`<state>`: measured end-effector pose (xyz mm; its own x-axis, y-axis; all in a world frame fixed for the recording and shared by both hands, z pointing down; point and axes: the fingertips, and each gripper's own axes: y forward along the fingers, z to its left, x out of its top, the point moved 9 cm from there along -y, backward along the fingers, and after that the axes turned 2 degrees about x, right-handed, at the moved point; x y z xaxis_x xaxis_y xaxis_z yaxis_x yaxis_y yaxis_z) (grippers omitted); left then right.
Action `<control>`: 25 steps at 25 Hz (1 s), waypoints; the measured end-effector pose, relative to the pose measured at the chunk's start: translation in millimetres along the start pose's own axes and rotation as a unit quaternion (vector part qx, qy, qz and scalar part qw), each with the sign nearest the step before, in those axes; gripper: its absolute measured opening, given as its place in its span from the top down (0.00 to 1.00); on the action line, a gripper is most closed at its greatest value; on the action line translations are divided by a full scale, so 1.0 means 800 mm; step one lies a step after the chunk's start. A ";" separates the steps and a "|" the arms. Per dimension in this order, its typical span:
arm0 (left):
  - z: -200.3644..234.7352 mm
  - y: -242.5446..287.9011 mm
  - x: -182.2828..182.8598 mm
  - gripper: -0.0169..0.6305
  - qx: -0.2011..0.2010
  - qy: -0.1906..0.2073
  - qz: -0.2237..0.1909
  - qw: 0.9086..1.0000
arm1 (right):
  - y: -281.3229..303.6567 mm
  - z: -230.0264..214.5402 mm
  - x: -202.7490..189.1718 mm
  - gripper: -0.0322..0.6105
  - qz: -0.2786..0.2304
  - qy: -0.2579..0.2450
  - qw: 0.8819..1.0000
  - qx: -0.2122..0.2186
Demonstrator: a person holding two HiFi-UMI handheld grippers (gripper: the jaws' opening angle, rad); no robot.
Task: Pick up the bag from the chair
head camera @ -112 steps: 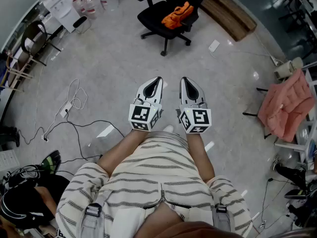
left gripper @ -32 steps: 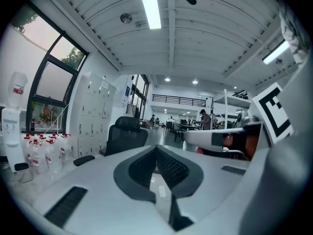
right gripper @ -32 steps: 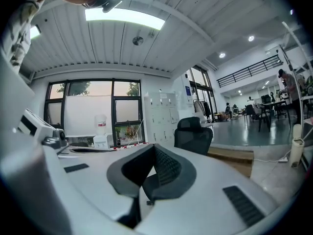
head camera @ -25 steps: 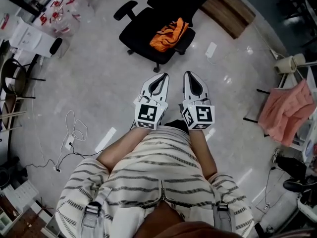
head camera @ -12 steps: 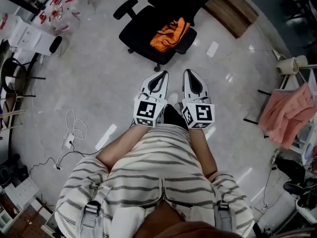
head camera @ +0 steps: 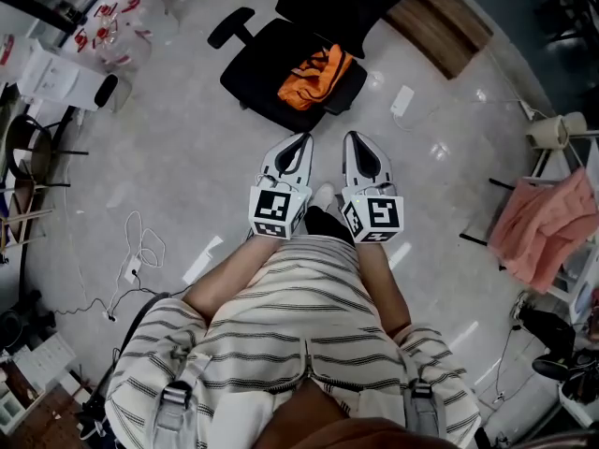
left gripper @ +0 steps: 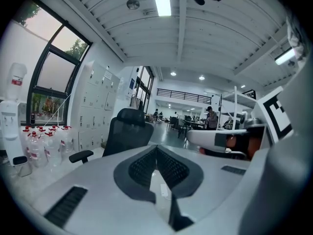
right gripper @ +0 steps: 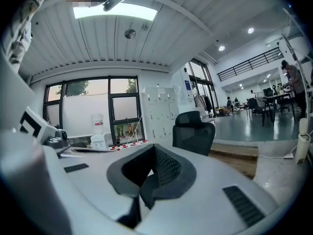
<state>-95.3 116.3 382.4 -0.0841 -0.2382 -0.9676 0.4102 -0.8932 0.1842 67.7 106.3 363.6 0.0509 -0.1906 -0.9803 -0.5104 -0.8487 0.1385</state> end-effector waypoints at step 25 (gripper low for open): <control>-0.001 0.089 -0.018 0.94 0.028 -0.016 0.056 0.998 | 0.058 -0.070 -0.027 0.92 0.037 0.030 0.998 0.032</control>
<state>-64.0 56.4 409.1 -0.0694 -0.3480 -0.9349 0.3671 -0.8803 0.3004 90.8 43.1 398.8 0.0607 -0.2831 -0.9572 -0.5686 -0.7979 0.2000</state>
